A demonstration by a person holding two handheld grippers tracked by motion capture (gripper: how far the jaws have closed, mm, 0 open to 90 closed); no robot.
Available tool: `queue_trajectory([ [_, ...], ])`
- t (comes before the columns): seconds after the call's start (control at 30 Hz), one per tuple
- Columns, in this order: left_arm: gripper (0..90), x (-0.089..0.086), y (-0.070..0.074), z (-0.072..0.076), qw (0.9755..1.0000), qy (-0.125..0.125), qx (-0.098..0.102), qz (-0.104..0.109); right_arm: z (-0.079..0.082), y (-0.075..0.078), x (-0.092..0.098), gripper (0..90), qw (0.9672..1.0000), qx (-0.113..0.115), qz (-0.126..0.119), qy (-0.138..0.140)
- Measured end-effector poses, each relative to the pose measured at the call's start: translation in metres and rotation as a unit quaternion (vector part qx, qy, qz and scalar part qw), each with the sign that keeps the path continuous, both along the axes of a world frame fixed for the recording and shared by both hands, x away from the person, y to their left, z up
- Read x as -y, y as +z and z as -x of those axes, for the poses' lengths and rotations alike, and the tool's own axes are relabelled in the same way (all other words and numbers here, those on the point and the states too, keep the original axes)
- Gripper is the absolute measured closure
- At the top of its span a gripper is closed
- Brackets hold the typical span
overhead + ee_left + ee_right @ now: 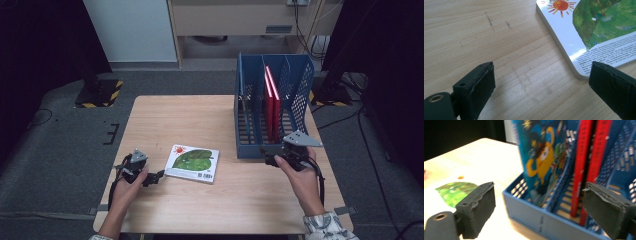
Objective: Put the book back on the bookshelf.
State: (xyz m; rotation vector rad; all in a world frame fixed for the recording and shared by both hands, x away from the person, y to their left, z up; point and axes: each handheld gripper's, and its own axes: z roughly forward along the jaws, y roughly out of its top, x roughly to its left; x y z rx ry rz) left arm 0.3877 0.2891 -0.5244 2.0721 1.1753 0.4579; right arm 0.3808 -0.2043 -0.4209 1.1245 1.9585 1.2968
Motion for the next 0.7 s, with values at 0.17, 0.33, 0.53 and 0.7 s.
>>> queue_trajectory([
  [0.17,6.4,0.006,0.004,0.002,0.9997,-0.019,0.014,-0.003,0.017,-0.013,-0.019,15.5,0.9996,-0.011,0.009,0.023],
  [0.33,6.7,0.012,0.004,0.0,0.9993,-0.032,0.019,0.002,0.025,-0.027,-0.047,15.7,0.9979,-0.03,0.034,0.046],
  [0.53,7.9,0.013,0.006,-0.006,0.9986,-0.041,0.023,0.023,0.031,-0.041,-0.085,16.1,0.9932,-0.052,0.04,0.097],
  [0.7,8.8,0.022,0.008,-0.012,0.9986,-0.033,0.026,0.032,0.031,-0.057,-0.118,18.1,0.9837,-0.076,0.069,0.147],
])
